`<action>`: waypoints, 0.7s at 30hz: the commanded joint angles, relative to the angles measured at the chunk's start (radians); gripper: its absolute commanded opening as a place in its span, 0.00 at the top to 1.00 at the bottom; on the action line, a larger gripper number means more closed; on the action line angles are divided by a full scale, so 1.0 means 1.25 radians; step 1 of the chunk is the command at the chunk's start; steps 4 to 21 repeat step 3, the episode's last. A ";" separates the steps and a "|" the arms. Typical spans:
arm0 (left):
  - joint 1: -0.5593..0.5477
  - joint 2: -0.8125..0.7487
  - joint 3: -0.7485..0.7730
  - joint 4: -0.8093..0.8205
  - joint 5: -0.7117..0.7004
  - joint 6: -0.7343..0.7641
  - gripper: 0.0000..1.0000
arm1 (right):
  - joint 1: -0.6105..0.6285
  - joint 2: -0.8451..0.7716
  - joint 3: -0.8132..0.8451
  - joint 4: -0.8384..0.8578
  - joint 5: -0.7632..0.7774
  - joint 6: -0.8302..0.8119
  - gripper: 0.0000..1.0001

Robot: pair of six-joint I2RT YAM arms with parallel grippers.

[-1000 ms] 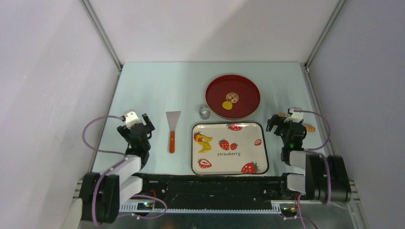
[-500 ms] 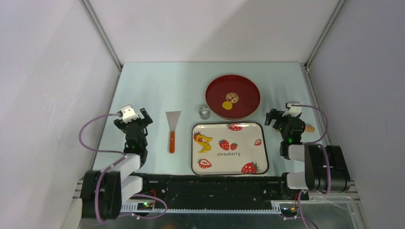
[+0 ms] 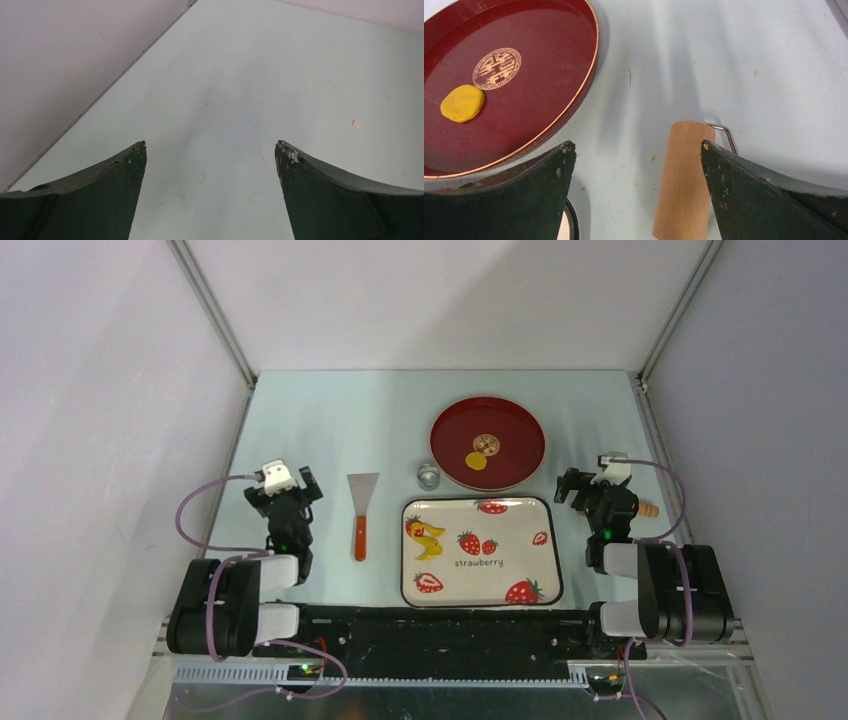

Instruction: Roll out the dumpling wrappers from the dough

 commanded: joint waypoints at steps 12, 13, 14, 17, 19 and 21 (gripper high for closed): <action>0.001 -0.007 0.015 0.050 -0.021 0.019 0.00 | 0.004 0.004 0.018 0.042 0.016 -0.015 0.01; 0.001 -0.007 0.015 0.050 -0.021 0.019 0.00 | 0.004 0.004 0.018 0.042 0.016 -0.015 0.01; 0.001 -0.007 0.015 0.050 -0.021 0.019 0.00 | 0.004 0.004 0.018 0.042 0.016 -0.015 0.01; 0.001 -0.007 0.015 0.050 -0.021 0.019 0.00 | 0.004 0.004 0.018 0.042 0.016 -0.015 0.01; 0.001 -0.007 0.015 0.050 -0.021 0.019 0.00 | 0.004 0.004 0.018 0.042 0.016 -0.015 0.01; 0.001 -0.007 0.015 0.050 -0.021 0.019 0.00 | 0.004 0.004 0.018 0.042 0.016 -0.015 0.01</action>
